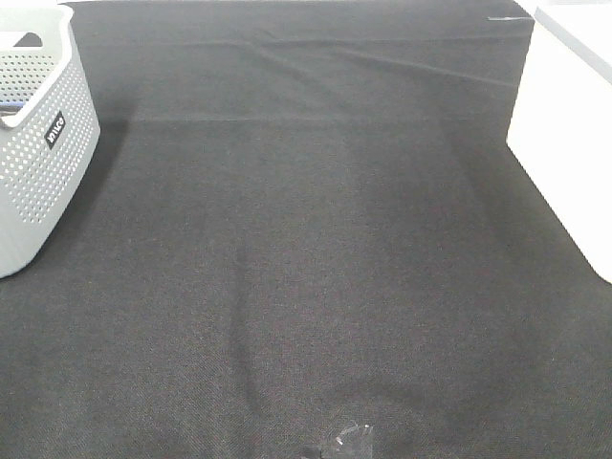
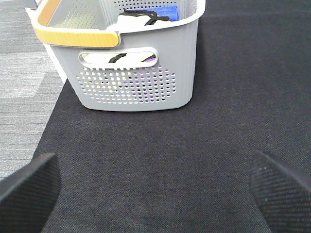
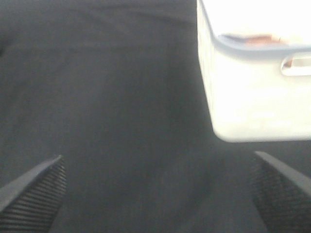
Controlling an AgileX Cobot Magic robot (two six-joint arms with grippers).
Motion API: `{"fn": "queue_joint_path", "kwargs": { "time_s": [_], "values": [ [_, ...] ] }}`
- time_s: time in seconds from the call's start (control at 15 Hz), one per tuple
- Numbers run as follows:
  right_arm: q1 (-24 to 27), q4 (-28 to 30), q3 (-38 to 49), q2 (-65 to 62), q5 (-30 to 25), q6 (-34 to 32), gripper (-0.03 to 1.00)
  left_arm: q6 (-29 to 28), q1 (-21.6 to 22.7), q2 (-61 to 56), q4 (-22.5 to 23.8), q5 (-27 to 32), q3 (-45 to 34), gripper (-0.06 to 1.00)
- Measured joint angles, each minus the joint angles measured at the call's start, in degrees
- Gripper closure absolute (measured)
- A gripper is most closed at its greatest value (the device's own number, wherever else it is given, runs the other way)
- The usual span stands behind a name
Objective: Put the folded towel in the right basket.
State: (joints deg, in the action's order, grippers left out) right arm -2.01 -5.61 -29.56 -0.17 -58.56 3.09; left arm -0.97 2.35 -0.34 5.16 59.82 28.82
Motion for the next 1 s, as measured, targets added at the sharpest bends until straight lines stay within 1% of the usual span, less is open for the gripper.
{"fn": "queue_joint_path", "kwargs": {
  "time_s": [0.07,0.13,1.0],
  "values": [
    [0.00,0.06,0.69,0.00,-1.89,0.00,-0.01,0.00,0.00,0.00,0.00,0.00,0.00,-0.04],
    [0.00,0.00,0.86,0.00,-2.18,0.00,-0.01,0.00,0.00,0.00,0.00,0.00,0.00,-0.04],
    [0.00,0.74,0.86,0.00,-2.18,0.00,-0.01,0.00,0.00,0.00,-0.06,0.00,0.00,-0.04]
  ]
}}
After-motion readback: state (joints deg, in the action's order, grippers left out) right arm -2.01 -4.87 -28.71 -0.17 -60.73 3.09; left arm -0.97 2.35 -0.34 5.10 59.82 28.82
